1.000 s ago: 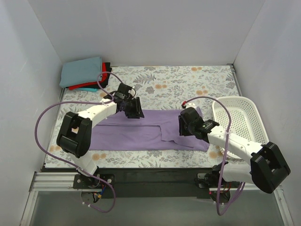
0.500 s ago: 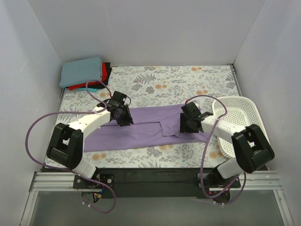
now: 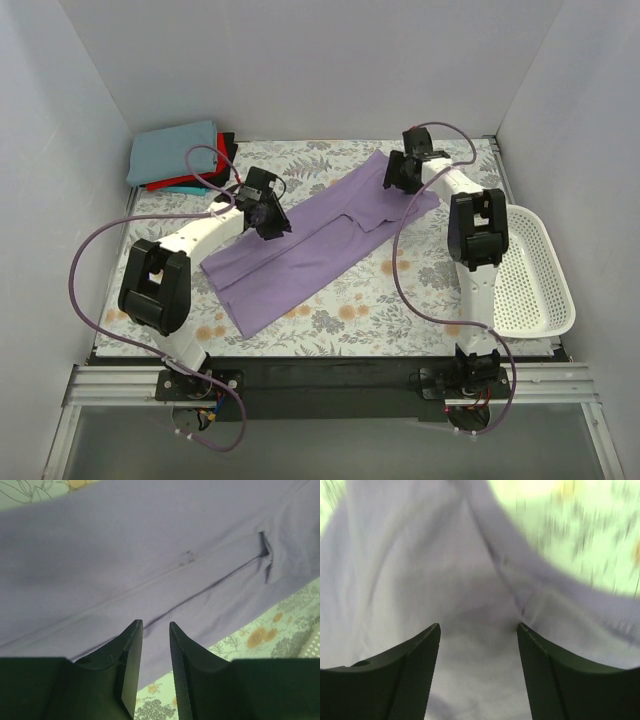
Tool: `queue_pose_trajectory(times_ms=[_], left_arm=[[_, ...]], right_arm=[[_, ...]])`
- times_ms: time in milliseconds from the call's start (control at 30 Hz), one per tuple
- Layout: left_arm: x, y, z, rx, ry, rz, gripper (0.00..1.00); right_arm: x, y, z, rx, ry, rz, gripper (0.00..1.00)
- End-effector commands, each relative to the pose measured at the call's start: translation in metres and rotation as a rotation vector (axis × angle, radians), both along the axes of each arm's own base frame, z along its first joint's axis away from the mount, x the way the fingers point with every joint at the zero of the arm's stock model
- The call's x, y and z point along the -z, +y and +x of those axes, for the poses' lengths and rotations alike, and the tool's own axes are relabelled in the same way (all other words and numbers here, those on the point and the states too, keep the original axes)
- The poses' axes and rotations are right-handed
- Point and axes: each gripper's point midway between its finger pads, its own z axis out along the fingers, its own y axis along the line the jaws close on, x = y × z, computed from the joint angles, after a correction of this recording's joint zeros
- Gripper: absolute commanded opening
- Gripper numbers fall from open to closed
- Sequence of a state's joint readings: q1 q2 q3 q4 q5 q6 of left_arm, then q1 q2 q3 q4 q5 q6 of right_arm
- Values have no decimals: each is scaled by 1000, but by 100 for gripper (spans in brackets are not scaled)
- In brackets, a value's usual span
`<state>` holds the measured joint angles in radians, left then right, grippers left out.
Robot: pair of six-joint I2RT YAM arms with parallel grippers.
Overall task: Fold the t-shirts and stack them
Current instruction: Fold the tshirt
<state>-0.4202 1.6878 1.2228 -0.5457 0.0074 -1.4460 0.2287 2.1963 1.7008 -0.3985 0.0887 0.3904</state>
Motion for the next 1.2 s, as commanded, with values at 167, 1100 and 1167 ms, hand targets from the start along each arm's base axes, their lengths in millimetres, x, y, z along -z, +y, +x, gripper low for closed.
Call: queue_pose_trajectory(times_ms=[167,1100,1167], left_arm=[[24,26,-18,-20,52,104,27],[79,-113,-114,254,215,78,21],[78,-141,-119,313,233,1,22]], right_arm=[[-38,12,14,-68,-18,-28,74],[10,-25,49,-173,-36,-251,79],[16,-20,57,-204,-40,-239,80]])
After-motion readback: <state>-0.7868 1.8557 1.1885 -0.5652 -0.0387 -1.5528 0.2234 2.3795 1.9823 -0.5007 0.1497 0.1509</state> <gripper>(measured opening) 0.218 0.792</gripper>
